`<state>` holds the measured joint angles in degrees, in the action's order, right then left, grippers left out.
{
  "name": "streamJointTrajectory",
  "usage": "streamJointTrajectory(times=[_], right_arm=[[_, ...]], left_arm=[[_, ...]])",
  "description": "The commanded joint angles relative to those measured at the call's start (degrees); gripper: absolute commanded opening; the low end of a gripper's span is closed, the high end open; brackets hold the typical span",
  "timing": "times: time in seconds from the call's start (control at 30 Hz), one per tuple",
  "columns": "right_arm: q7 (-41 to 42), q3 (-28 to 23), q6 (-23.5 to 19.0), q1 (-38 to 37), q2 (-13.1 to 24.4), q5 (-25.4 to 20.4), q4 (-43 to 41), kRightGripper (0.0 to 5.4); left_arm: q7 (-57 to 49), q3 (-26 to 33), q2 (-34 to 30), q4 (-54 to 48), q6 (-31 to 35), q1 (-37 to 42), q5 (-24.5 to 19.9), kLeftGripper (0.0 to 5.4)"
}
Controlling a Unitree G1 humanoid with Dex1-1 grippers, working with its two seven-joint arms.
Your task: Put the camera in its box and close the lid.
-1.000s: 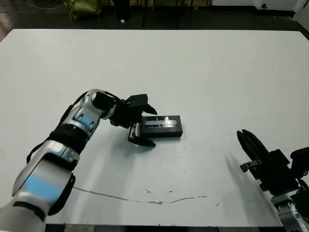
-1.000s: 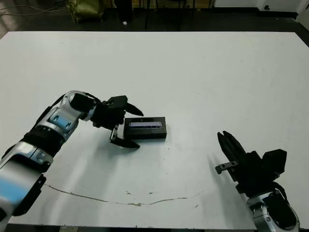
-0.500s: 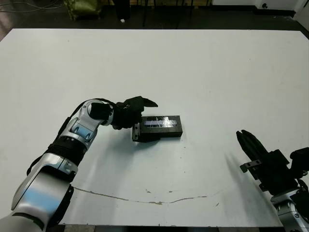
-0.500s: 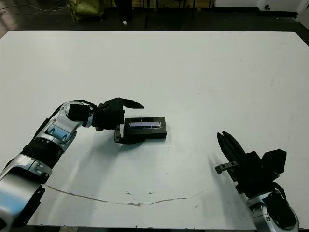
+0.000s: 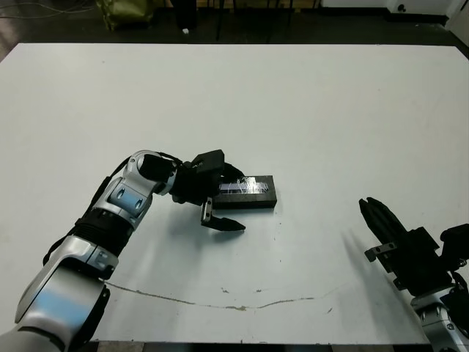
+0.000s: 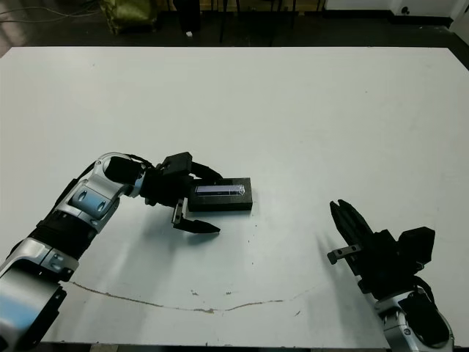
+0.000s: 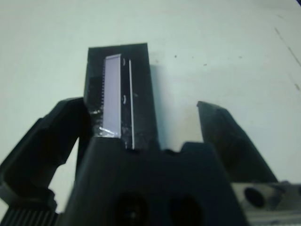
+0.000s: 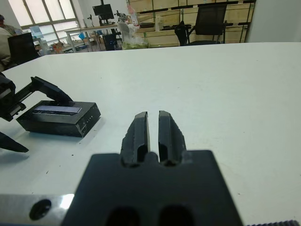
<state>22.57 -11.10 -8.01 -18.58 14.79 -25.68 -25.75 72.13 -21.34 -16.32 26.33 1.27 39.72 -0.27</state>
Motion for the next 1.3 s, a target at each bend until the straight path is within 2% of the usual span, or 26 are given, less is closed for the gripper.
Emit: streamJointTrajectory(times=[0.03, 0.4, 0.63, 0.77, 0.87, 1.0, 1.1, 1.23, 1.3], right_arm=[[-0.19, -0.07, -0.39, -0.93, 0.15, 0.42, 0.15, 0.0], [-3.51, 0.69, -4.67, -2.35, 0.36, 0.57, -5.39, 0.0], [-2.68, 0.62, -3.67, -1.91, -0.36, -0.1, -3.81, 0.0], [-4.19, 1.03, -5.05, -2.16, 0.14, 1.04, -5.97, 0.0], [-3.25, 0.87, -3.82, -1.75, -0.11, 0.54, -4.0, 0.0], [-2.17, 0.78, -2.7, -1.39, -0.22, -0.08, -2.72, 0.0], [-1.36, 0.77, -1.33, -1.13, -0.16, 0.28, -1.09, 0.0], [-3.58, 1.08, -4.13, -1.89, -0.07, 0.22, -4.22, 0.0], [-3.52, 1.13, -4.05, -1.87, -0.03, 0.13, -4.29, 0.0]], left_arm=[[-1.4, 0.29, -0.69, -0.89, -0.67, -2.32, -0.12, 5.39], [-7.15, 2.05, 1.21, 1.12, -6.02, -3.84, -1.12, 5.39], [-7.97, 2.3, 0.88, 0.85, -7.57, -3.74, -1.02, 5.39], [-6.25, 2.95, 0.71, 0.13, -6.37, -3.33, -2.95, 5.39], [-4.87, 3.36, 0.45, -0.97, -5.51, -3.04, -4.46, 5.39], [-4.39, 5.17, 1.05, -4.13, 0.41, -3.91, -8.75, 5.39], [-7.86, 7.1, 1.73, -8.54, 8.67, -5.64, -11.96, 5.39], [-15.02, 10.94, 4.35, -14.14, 15.98, -9.38, -16.53, 5.39], [-21.24, 12.82, 6.43, -18.5, 19.06, -11.9, -17.88, 5.39]])
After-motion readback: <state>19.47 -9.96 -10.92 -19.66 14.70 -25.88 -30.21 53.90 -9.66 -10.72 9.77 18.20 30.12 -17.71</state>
